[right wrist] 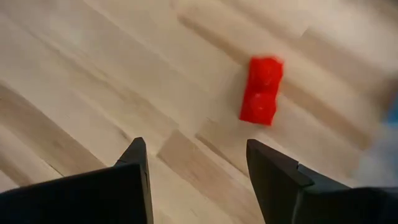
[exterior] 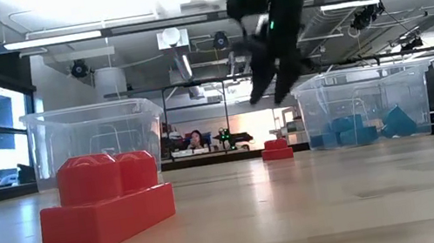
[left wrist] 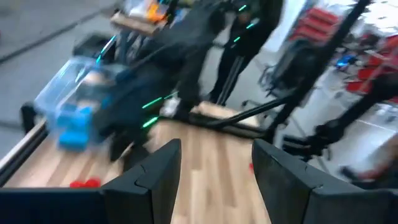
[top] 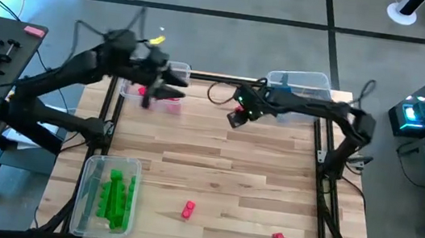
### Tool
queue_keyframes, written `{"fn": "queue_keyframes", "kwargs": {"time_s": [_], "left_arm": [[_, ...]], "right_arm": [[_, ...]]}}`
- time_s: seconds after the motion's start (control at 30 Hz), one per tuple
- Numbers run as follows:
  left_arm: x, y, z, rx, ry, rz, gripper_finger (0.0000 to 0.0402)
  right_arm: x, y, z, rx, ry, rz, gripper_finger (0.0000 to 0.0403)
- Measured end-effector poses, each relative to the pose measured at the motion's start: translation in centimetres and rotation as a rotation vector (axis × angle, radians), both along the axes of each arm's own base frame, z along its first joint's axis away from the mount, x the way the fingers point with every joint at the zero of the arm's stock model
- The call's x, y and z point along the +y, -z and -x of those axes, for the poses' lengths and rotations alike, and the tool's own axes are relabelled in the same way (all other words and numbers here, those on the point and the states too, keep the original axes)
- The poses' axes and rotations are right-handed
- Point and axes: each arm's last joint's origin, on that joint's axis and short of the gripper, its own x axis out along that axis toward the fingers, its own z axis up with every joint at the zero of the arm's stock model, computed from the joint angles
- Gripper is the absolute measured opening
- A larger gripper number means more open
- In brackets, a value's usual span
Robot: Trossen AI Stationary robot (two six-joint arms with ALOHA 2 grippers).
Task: Sort blocks
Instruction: Put the red game piece into the top left transparent bin
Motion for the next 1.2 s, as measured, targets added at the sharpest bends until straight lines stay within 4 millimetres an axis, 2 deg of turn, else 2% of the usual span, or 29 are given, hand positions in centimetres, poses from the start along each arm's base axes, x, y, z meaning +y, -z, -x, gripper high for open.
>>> {"fn": "queue_keyframes", "kwargs": {"time_s": [0.13, 0.23, 0.37, 0.47, 0.57, 0.73, 0.87, 1.0, 1.1, 1.2], "left_arm": [[-2.2, -2.2, 3.2, -0.103, 0.010, -0.027, 0.0184], [-3.4, -3.2, 5.3, -0.149, -0.042, -0.039, 0.0184], [-4.4, -3.7, 7.3, -0.169, -0.106, -0.035, 0.0184], [-4.7, -3.7, 8.1, -0.161, -0.139, -0.027, 0.0184], [-4.9, -3.6, 8.2, -0.150, -0.155, -0.019, 0.0184], [-4.7, -3.3, 7.8, -0.127, -0.166, -0.030, 0.0184], [-4.5, -3.0, 7.0, -0.103, -0.167, -0.029, 0.0184], [-4.3, -2.7, 6.2, -0.081, -0.166, -0.026, 0.0184], [-4.1, -2.4, 5.6, -0.060, -0.166, -0.028, 0.0184], [-4.0, -2.3, 5.2, -0.050, -0.166, -0.006, 0.0184]], "right_arm": [[-3.2, 3.1, -0.2, 0.040, 0.051, -0.137, 0.0149], [-4.6, 4.4, 0.1, 0.071, 0.106, -0.157, 0.0149], [-4.8, 4.6, -0.2, 0.090, 0.129, -0.073, 0.0149], [-4.5, 4.5, -0.5, 0.076, 0.123, -0.044, 0.0149], [-4.4, 4.4, -1.0, 0.030, 0.095, -0.049, 0.0149], [-3.1, 4.0, -2.5, -0.033, -0.119, 0.020, 0.0149], [-2.5, 3.5, -2.9, 0.028, -0.170, 0.093, 0.0149], [-3.3, 2.6, -3.2, 0.172, -0.123, 0.138, 0.0143], [-4.8, 2.0, -3.7, 0.243, -0.130, 0.118, 0.0107], [-6.5, 2.3, -4.2, 0.321, -0.178, 0.102, 0.0031]]}}
